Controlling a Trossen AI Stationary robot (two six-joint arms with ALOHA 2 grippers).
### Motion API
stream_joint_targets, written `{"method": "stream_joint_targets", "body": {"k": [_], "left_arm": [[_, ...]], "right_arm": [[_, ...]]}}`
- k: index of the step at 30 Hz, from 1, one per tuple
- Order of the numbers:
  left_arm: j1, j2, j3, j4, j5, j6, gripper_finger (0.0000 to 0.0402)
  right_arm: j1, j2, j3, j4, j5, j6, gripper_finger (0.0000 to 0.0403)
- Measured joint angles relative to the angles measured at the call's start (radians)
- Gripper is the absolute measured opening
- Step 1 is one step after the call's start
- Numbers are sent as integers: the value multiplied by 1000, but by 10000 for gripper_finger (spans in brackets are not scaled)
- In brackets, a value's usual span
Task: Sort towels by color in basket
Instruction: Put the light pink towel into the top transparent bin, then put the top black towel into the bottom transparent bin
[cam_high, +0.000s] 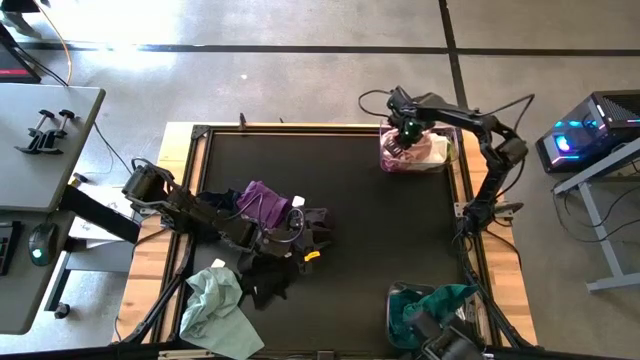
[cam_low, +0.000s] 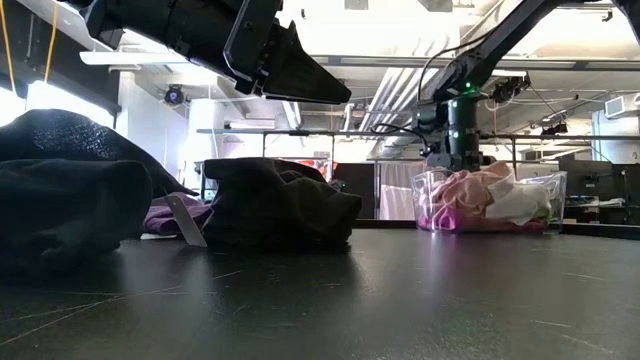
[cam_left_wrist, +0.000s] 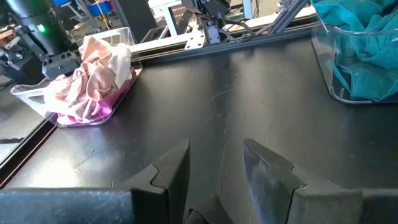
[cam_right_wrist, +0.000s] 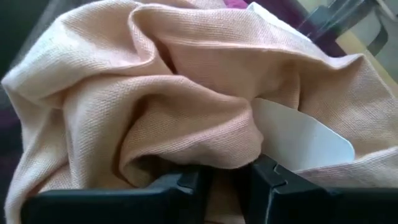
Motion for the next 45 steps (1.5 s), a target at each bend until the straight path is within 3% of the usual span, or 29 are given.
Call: {"method": "stream_joint_targets", "body": {"k": [6,16,20,23,28,33,36,41,45], "left_arm": [[0,0,0,-1,0,8,133],[0,0,0,-3,-1,-15,133],[-9,-2,0,-6,-9,1,133],[-23,-12,0,-11,-52,34,133],[-38,-60,0,-24,-132,108,133],[-38,-124,0,79,-34,205,133],[-29,-140,0,156,44,274,133],[-9,-142,0,189,69,280,133],[-26,-168,0,1,-3,207,133]], "right_arm": [[-17,-133,0,-43,4,-35,65],[31,-516,-31,-9,36,-19,65],[127,-687,-203,121,22,30,65],[240,-819,-394,270,-46,92,65],[506,-962,-707,709,-93,188,64],[727,-938,-924,1236,-80,130,64],[849,-873,-975,1434,-61,83,64],[1014,-711,-952,1571,-53,-7,64],[1090,-557,-888,1591,-53,-10,70]]}}
